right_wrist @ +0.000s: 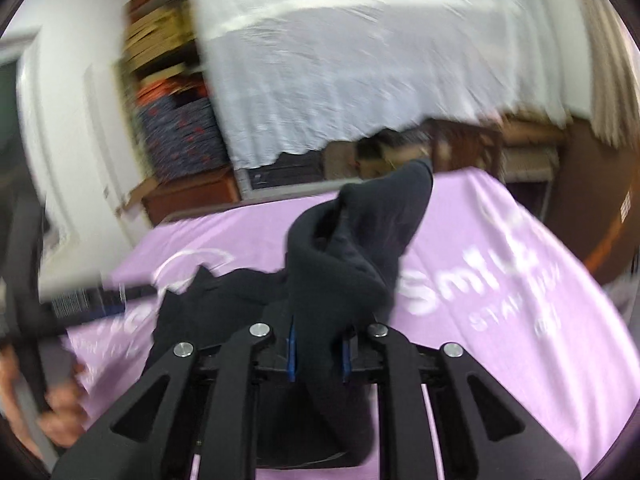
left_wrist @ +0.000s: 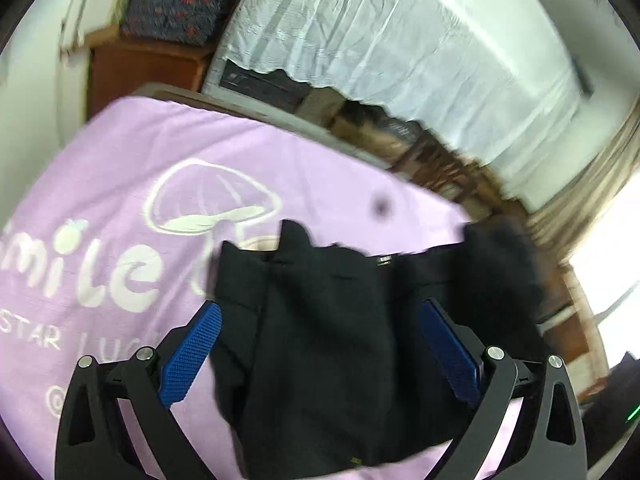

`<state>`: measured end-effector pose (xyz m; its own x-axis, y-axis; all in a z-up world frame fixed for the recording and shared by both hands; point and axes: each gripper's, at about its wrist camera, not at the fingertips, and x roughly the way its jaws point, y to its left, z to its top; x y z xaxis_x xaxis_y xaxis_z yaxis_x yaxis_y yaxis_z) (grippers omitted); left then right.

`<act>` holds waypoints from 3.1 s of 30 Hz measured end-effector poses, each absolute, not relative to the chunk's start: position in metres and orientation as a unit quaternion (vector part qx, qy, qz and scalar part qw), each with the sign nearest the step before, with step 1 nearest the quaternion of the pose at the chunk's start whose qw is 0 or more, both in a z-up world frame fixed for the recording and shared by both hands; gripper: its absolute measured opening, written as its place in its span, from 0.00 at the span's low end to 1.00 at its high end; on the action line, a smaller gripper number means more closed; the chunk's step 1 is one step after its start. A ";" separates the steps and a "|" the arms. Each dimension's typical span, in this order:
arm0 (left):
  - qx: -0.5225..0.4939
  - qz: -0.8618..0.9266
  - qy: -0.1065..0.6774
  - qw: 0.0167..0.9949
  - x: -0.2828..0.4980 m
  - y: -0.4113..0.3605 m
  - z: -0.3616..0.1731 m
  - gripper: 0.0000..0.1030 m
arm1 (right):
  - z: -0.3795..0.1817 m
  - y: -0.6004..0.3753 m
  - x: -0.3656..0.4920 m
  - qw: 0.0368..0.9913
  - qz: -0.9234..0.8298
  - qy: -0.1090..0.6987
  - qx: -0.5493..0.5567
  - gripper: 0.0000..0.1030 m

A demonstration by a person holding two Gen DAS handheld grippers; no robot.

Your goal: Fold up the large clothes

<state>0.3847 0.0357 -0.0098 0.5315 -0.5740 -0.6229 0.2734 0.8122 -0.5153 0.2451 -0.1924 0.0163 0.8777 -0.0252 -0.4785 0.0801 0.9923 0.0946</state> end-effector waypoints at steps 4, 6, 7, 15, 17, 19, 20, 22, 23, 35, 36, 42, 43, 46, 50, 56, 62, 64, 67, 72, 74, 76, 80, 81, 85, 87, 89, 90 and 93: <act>-0.223 -0.341 0.423 0.809 0.382 0.032 -0.008 0.97 | 0.004 -0.139 0.240 0.968 -0.017 0.248 -0.030 0.12; -0.219 -0.374 0.433 0.790 0.380 0.019 -0.014 0.97 | -0.003 -0.127 0.239 0.967 -0.014 0.251 -0.048 0.12; -0.219 -0.387 0.441 0.780 0.378 0.009 -0.018 0.97 | -0.006 -0.126 0.235 0.966 -0.012 0.253 -0.050 0.12; -0.205 -0.420 0.435 0.769 0.370 -0.013 -0.027 0.96 | -0.015 -0.096 0.219 0.961 0.024 0.251 -0.109 0.12; -0.235 -0.427 0.439 0.755 0.378 -0.005 -0.035 0.70 | -0.014 -0.084 0.213 0.961 0.039 0.247 -0.121 0.12; -0.241 -0.429 0.446 0.748 0.385 0.003 -0.036 0.24 | -0.010 -0.073 0.211 0.960 0.053 0.242 -0.129 0.12; -0.245 -0.428 0.442 0.750 0.386 0.011 -0.034 0.23 | -0.008 -0.070 0.211 0.960 0.057 0.240 -0.130 0.12; -0.240 -0.413 0.430 0.766 0.385 0.027 -0.028 0.22 | -0.001 -0.064 0.214 0.960 0.074 0.240 -0.123 0.11; -0.232 -0.402 0.427 0.776 0.384 0.033 -0.025 0.22 | 0.003 -0.059 0.217 0.959 0.090 0.245 -0.112 0.11; -0.177 -0.305 0.494 0.795 0.410 0.072 -0.101 0.31 | -0.067 -0.007 0.267 0.909 0.149 0.370 -0.120 0.11; -0.178 -0.307 0.494 0.794 0.411 0.074 -0.100 0.31 | -0.068 -0.004 0.267 0.908 0.147 0.371 -0.126 0.11; -0.148 -0.274 0.485 0.817 0.411 0.077 -0.099 0.62 | -0.060 -0.005 0.268 0.903 0.161 0.377 -0.126 0.17; -0.149 -0.276 0.483 0.817 0.407 0.079 -0.096 0.62 | -0.060 -0.005 0.264 0.902 0.169 0.377 -0.126 0.19; -0.140 -0.273 0.477 0.824 0.402 0.081 -0.090 0.62 | -0.046 -0.012 0.245 0.898 0.214 0.367 -0.115 0.37; -0.128 -0.260 0.469 0.834 0.394 0.086 -0.086 0.61 | -0.027 -0.017 0.217 0.909 0.214 0.327 -0.149 0.57; -0.135 -0.237 0.437 0.857 0.392 0.109 -0.061 0.58 | 0.005 -0.078 0.220 0.923 0.210 0.312 -0.081 0.39; -0.143 -0.237 0.374 0.885 0.368 0.117 -0.025 0.58 | 0.034 -0.108 0.253 0.939 0.166 0.299 -0.030 0.20; -0.127 -0.252 0.356 0.891 0.358 0.106 -0.017 0.58 | 0.037 -0.116 0.273 0.941 0.156 0.300 -0.011 0.18; -0.090 -0.258 0.345 0.898 0.358 0.074 -0.015 0.58 | 0.041 -0.112 0.304 0.940 0.146 0.307 0.003 0.18; -0.028 -0.234 0.415 0.879 0.374 0.040 -0.063 0.58 | 0.010 -0.107 0.356 0.925 0.110 0.363 -0.016 0.16; -0.013 -0.223 0.431 0.874 0.378 0.032 -0.081 0.60 | -0.015 -0.110 0.366 0.917 0.113 0.382 -0.026 0.16; 0.005 -0.216 0.425 0.879 0.376 0.027 -0.081 0.61 | -0.026 -0.112 0.363 0.922 0.123 0.368 -0.023 0.16; -0.006 -0.221 0.428 0.876 0.378 0.029 -0.084 0.62 | -0.032 -0.124 0.355 0.924 0.139 0.355 0.027 0.16; -0.008 -0.221 0.429 0.876 0.378 0.030 -0.085 0.62 | -0.032 -0.125 0.355 0.924 0.140 0.354 0.032 0.16; -0.005 -0.215 0.426 0.879 0.375 0.031 -0.081 0.62 | -0.030 -0.119 0.351 0.928 0.129 0.348 0.021 0.16; -0.012 -0.216 0.424 0.879 0.369 0.037 -0.071 0.61 | -0.025 -0.116 0.348 0.929 0.122 0.350 0.008 0.16; -0.025 -0.222 0.405 0.886 0.357 0.043 -0.052 0.61 | -0.015 -0.117 0.340 0.928 0.121 0.352 0.007 0.18; -0.028 -0.228 0.395 0.889 0.352 0.045 -0.045 0.60 | -0.008 -0.120 0.334 0.929 0.124 0.350 0.016 0.18; -0.025 -0.234 0.372 0.898 0.338 0.047 -0.031 0.61 | 0.011 -0.129 0.308 0.931 0.139 0.334 0.043 0.18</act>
